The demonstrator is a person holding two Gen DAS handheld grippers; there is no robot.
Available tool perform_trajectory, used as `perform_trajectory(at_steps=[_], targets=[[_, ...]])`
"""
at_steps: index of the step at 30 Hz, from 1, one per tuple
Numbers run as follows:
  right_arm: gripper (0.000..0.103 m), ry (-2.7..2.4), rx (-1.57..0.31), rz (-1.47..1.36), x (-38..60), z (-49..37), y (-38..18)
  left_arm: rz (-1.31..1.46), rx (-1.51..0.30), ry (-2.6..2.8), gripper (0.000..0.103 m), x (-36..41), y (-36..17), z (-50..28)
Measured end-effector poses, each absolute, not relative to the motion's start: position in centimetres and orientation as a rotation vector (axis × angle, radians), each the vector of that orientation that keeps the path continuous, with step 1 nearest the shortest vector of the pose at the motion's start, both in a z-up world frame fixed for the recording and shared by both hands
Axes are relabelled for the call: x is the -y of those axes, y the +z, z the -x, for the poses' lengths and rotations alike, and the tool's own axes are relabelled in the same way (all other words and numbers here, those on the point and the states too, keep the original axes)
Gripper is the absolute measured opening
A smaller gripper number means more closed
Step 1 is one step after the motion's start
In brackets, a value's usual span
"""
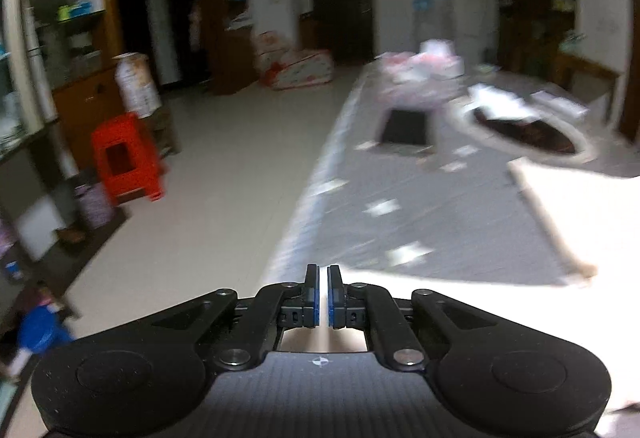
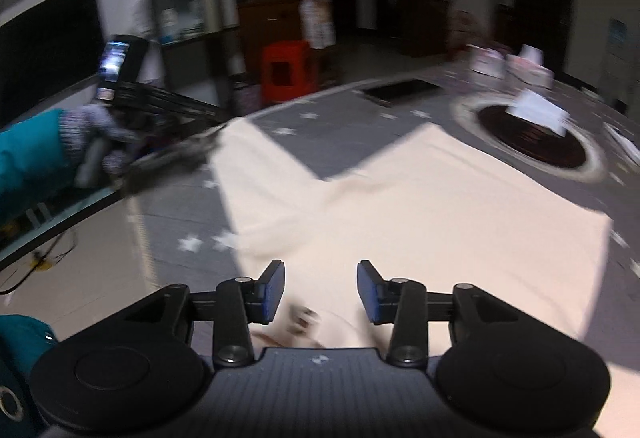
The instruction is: Fold clothes
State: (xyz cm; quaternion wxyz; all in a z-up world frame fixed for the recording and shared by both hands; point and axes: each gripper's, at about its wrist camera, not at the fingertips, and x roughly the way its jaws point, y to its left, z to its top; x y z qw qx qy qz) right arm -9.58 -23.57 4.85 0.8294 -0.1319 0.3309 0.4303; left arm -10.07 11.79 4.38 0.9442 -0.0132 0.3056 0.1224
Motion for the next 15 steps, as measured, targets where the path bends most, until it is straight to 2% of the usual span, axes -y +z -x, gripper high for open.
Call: perform_trajectory(at_steps=[9, 15], targets=[[0.041, 0.788, -0.763, 0.194, 27.4, 8.8, 2.5, 0.124, -0.612, -0.155, 0.005, -1.7, 5.2, 7.7], [0.042, 0.783, -0.775, 0.173, 27.9, 9.2, 1.8, 0.189, -0.642, -0.218, 0.005, 0.8, 3.7, 5.8]])
